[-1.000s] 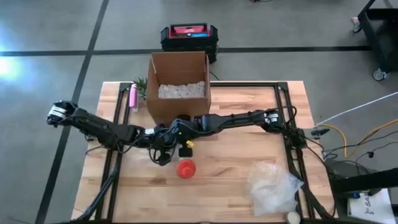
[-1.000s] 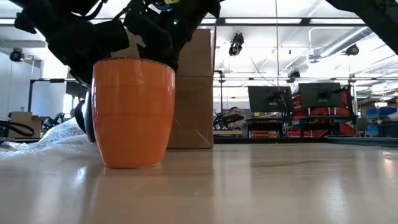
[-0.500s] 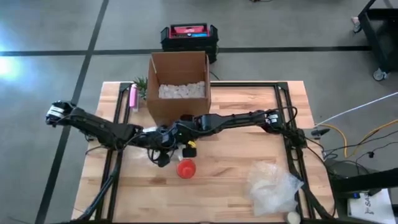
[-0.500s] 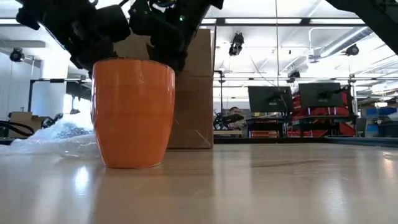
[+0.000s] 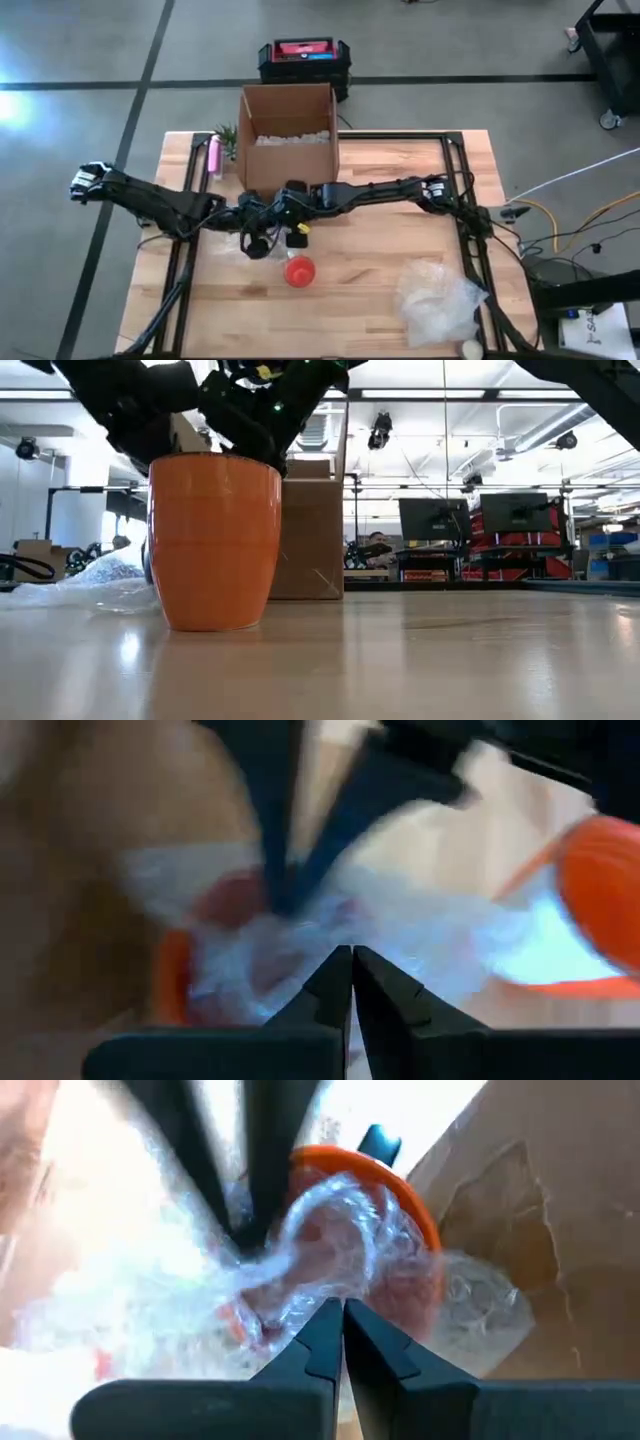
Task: Wrap mug
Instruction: Wrap the black mug with transparent bubble wrap
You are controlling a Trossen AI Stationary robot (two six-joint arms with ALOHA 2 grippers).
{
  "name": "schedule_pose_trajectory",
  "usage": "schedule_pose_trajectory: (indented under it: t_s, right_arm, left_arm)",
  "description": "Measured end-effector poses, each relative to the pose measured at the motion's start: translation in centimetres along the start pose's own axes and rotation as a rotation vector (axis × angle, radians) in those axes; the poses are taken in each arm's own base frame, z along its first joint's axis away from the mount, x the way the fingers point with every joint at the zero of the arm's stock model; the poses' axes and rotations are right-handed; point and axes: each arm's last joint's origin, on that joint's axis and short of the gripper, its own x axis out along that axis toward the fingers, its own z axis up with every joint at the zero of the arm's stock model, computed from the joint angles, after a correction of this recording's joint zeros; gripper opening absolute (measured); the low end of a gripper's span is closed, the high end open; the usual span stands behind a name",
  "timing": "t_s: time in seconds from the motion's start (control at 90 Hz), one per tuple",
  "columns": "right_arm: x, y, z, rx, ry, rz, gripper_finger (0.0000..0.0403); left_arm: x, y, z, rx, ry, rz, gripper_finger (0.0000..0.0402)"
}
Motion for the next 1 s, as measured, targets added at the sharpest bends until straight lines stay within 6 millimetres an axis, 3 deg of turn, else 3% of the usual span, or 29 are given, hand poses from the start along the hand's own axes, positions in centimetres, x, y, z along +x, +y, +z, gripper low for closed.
schedule_pose_trajectory:
  t_s: [0.2,0.344,0.489,0.633,0.811,1.0]
  right_arm:
    - [-0.1,0.0,0.1,0.009,-0.012,0.011,0.0]
    - [-0.1,0.0,0.1,0.007,-0.01,0.012,0.0]
    - [-0.1,0.0,0.1,0.007,-0.011,0.015,0.0]
    - [-0.1,0.0,0.1,0.004,-0.011,0.016,0.0]
    - [-0.1,0.6,0.1,-0.005,-0.004,0.024,0.0]
    - [-0.6,1.5,-0.1,-0.027,0.028,0.048,0.0]
  left_arm:
    - [-1.9,0.2,1.0,-0.019,-0.031,-0.042,0.0]
    - [-2.2,1.0,-0.3,-0.028,0.042,0.061,0.0]
    - [-0.8,1.6,-2.6,-0.048,0.115,0.148,0.0]
    - [1.8,1.6,-4.6,-0.08,0.072,0.157,0.0]
    - [4.1,0.9,-5.9,-0.143,-0.02,-0.027,0.0]
    - [5.2,0.3,-6.2,-0.202,-0.088,-0.173,0.0]
